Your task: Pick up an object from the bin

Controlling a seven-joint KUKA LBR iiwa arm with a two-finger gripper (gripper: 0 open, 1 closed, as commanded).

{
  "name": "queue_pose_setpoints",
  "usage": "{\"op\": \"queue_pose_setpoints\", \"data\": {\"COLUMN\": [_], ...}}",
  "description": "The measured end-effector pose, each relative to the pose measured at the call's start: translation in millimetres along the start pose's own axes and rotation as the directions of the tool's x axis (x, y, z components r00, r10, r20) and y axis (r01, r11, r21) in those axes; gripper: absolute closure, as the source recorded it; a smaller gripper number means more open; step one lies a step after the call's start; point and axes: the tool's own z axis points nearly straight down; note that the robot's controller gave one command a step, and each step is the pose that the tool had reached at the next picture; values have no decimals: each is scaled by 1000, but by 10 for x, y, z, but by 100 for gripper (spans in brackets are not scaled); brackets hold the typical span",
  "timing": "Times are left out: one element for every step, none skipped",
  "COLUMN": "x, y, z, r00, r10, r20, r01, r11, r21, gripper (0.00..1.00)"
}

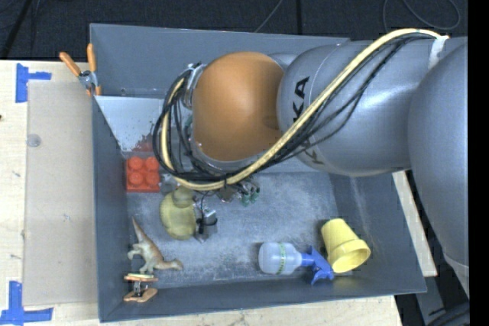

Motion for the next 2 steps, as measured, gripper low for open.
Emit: {"op": "queue_pose_setpoints", "data": {"x": [0, 0], "y": [-2, 38], "z": [0, -442], "r00": [1000, 1000], "r10": [1, -8], "r20": [0, -7], "r01": [-1, 8], "r11": [1000, 1000], "r21": [0, -1], "gripper": [100, 100]}}
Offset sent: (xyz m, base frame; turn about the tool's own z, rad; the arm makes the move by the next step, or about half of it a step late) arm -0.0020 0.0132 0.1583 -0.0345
